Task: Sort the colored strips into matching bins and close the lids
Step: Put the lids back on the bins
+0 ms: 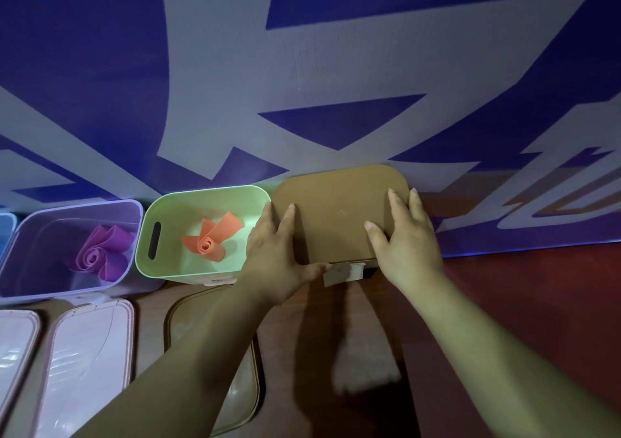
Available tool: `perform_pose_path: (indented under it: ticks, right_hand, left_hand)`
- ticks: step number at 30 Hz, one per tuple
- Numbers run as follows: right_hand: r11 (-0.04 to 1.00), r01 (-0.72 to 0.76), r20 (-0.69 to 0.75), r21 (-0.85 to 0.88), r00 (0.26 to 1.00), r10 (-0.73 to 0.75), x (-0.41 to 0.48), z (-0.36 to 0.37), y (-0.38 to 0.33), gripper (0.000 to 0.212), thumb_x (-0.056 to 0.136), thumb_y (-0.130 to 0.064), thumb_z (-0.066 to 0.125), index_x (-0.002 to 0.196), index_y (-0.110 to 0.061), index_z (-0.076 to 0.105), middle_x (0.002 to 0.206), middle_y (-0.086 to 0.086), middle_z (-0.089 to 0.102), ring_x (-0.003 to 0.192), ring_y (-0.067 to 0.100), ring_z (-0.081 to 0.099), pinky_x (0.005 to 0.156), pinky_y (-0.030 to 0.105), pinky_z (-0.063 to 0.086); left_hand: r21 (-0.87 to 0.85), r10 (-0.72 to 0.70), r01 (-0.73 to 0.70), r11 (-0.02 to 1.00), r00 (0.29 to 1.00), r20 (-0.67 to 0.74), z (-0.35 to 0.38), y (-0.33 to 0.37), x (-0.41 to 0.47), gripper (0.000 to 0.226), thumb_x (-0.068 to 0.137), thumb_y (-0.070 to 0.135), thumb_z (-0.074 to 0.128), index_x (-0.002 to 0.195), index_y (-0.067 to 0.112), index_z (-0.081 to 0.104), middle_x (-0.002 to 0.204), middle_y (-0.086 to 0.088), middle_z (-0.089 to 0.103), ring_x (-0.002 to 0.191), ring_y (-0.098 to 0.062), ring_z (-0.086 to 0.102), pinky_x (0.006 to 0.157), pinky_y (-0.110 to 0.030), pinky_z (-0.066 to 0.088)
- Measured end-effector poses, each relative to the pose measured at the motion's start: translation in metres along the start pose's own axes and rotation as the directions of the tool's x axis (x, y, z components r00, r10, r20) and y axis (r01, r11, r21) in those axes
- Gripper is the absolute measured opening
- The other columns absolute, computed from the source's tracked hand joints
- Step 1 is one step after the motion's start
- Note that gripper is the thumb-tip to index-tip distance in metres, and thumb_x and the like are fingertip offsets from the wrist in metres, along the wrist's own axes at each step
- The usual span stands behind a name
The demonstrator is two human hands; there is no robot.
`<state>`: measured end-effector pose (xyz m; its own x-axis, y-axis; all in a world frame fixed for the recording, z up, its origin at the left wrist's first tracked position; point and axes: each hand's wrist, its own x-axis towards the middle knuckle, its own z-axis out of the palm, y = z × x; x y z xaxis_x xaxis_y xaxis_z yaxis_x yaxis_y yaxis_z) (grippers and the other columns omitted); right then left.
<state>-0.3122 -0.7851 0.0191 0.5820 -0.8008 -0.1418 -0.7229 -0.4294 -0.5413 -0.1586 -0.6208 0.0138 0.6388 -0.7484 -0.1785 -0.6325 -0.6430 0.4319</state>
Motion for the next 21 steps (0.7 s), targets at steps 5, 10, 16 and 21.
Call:
perform_pose_path:
  ticks: [5,10,16,21]
  right_hand:
    - [0.997,0.021,0.031,-0.076,0.999,-0.019,0.002,0.005,0.004,0.073,0.097,-0.052,0.047,0.157,-0.029,0.011,0.166,0.009,-0.002,0.151,0.033,0.012,0.117,0.044,0.028]
    - [0.993,0.036,0.066,-0.109,0.997,-0.029,0.003,0.007,0.013,0.077,0.096,-0.059,0.041,0.157,-0.028,0.006,0.166,0.006,-0.005,0.151,0.032,0.013,0.117,0.045,0.028]
    - [0.988,0.077,0.062,-0.138,0.996,-0.069,0.0,0.01,0.02,0.077,0.096,-0.063,0.034,0.157,-0.028,0.003,0.166,0.005,-0.009,0.151,0.031,0.014,0.115,0.044,0.031]
    - [0.979,0.091,0.065,-0.184,0.995,-0.08,0.0,0.007,0.025,0.077,0.095,-0.067,0.032,0.156,-0.03,0.005,0.166,0.005,-0.006,0.15,0.03,0.019,0.113,0.044,0.034]
  left_hand:
    - [0.089,0.02,-0.021,0.996,1.0,0.011,0.004,-0.003,0.004,0.121,0.061,0.082,0.06,0.155,0.026,0.007,0.163,-0.016,-0.006,0.148,-0.035,0.011,0.119,-0.045,0.022]
    - [0.139,0.019,-0.024,0.99,0.999,0.04,0.005,-0.002,0.007,0.12,0.062,0.086,0.054,0.155,0.027,0.003,0.162,-0.019,-0.009,0.149,-0.036,0.009,0.119,-0.047,0.022]
    - [0.243,0.007,-0.03,0.97,0.996,0.092,0.01,0.0,0.005,0.114,0.07,0.094,0.025,0.155,0.026,-0.009,0.163,-0.007,-0.019,0.151,-0.033,-0.005,0.12,-0.055,0.014]
    - [0.24,-0.017,0.003,0.971,0.998,0.057,0.01,0.005,0.003,0.098,0.08,0.087,0.017,0.155,0.028,-0.003,0.165,0.0,-0.012,0.152,-0.031,0.001,0.12,-0.057,0.01]
